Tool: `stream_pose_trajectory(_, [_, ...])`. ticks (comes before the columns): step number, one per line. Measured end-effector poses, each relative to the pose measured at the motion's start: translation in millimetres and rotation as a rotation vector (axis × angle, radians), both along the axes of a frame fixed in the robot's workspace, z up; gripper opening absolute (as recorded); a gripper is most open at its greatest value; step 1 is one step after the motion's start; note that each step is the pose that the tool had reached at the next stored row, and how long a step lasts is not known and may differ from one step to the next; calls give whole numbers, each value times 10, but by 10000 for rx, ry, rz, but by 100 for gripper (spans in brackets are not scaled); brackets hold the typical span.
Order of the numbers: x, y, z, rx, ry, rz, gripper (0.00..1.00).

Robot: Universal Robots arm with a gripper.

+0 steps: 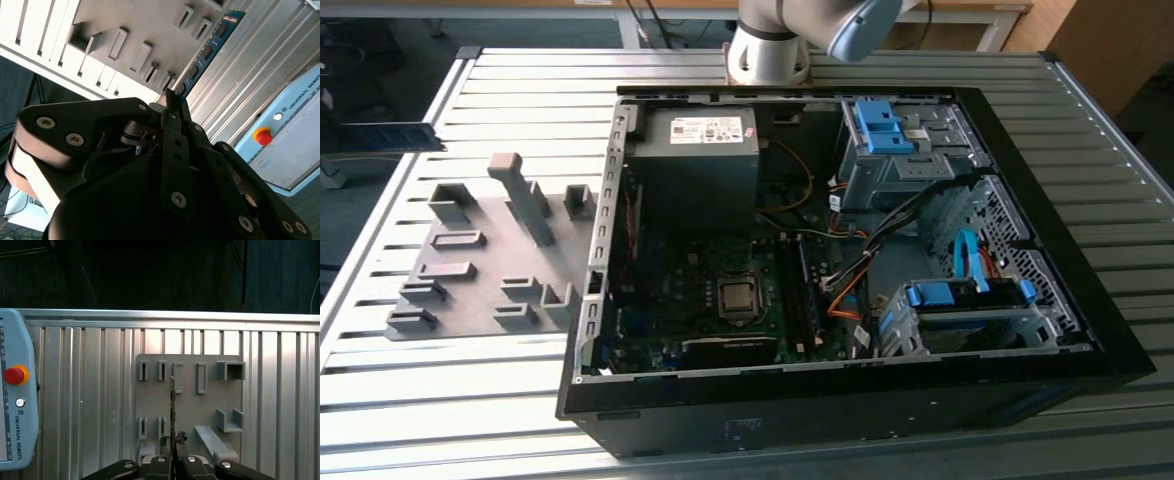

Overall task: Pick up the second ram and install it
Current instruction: 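Pick up the second ram and move it above second insertion slot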

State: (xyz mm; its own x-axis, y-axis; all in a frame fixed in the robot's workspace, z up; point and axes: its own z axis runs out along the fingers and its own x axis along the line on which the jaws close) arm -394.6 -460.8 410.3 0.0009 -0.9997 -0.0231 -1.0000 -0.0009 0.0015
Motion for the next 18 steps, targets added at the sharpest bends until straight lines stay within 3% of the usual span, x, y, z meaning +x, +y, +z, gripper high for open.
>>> stream_pose_trajectory(5, [170, 0, 0, 0, 0, 0, 14])
stream_pose_trajectory(18, [444, 0, -1, 1, -1, -1, 14])
